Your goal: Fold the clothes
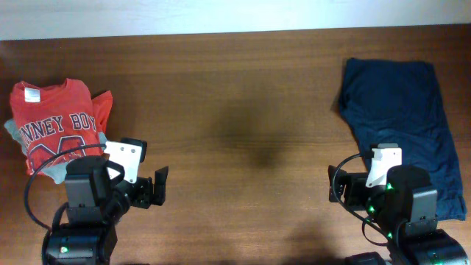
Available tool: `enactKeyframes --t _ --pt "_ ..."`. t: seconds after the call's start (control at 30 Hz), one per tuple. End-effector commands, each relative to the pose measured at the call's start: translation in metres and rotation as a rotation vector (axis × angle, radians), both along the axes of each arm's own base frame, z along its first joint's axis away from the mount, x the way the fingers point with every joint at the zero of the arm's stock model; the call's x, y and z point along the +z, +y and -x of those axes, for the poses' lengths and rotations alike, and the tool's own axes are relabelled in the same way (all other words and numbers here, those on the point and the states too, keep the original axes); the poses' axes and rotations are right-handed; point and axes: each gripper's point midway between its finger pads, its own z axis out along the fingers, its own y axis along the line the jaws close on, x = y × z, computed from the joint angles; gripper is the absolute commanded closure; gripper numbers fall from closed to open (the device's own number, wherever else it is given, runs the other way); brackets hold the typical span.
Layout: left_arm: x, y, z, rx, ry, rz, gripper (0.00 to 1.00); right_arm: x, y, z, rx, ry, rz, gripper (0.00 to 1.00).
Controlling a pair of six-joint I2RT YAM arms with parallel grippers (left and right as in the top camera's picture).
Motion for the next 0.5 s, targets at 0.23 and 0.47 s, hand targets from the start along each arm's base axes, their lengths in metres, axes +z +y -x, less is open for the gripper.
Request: enactKeyframes --t 0.23,0.47 --pt "-0.002 0.001 0.002 -0.003 0.003 -0.009 0.01 -0.009 -0.014 0.026 -0.033 -0.096 0.033 0.01" --pt "-0.002 0.001 0.002 -0.003 0.003 -0.009 0.01 -0.026 -0.027 0.019 -0.111 -0.313 0.013 0.01"
